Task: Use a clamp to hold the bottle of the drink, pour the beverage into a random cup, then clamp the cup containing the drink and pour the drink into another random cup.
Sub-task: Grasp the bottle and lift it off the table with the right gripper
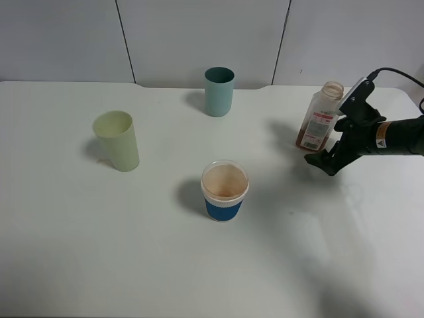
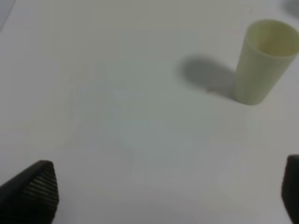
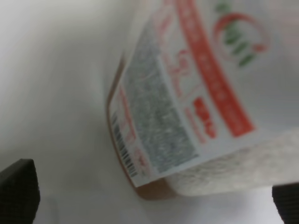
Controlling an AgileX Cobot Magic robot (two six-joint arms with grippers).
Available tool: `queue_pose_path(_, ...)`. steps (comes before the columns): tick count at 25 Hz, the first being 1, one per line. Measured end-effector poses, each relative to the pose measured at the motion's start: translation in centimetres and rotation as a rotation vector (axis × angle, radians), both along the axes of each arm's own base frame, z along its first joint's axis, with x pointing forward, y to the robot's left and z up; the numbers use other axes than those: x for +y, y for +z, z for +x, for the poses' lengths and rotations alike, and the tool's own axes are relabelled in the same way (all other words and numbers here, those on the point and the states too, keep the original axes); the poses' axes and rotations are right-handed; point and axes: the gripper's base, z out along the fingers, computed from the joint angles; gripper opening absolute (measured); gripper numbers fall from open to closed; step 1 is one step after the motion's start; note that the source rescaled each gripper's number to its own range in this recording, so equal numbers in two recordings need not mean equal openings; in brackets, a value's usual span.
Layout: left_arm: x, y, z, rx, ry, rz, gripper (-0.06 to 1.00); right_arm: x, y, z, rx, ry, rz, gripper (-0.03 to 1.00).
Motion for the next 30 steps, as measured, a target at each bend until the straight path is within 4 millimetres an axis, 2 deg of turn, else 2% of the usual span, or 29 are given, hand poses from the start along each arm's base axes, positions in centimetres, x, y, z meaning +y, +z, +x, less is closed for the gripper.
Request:
queue_pose_path(6, 0.0, 0.0, 0.0, 0.0, 0.0, 0.0, 0.89, 0.1, -0.1, 0.3, -0.035, -0.007, 0.053, 1.0)
queue_pose_path(13, 0.0, 0.0, 0.0, 0.0, 0.0, 0.0, 0.89, 0.6, -1.7, 0.4, -0.048, 0.021, 0.124, 1.0)
queue_pose_path(20, 0.0, 0.0, 0.0, 0.0, 0.0, 0.0, 0.89, 0.3, -1.1, 0.8, -0.114, -0.014, 0.184, 1.0)
queue_pose_path(30, 0.0, 0.0, 0.0, 0.0, 0.0, 0.0, 0.89, -0.2, -1.0, 1.0, -0.163, -0.006, 0.168, 1.0)
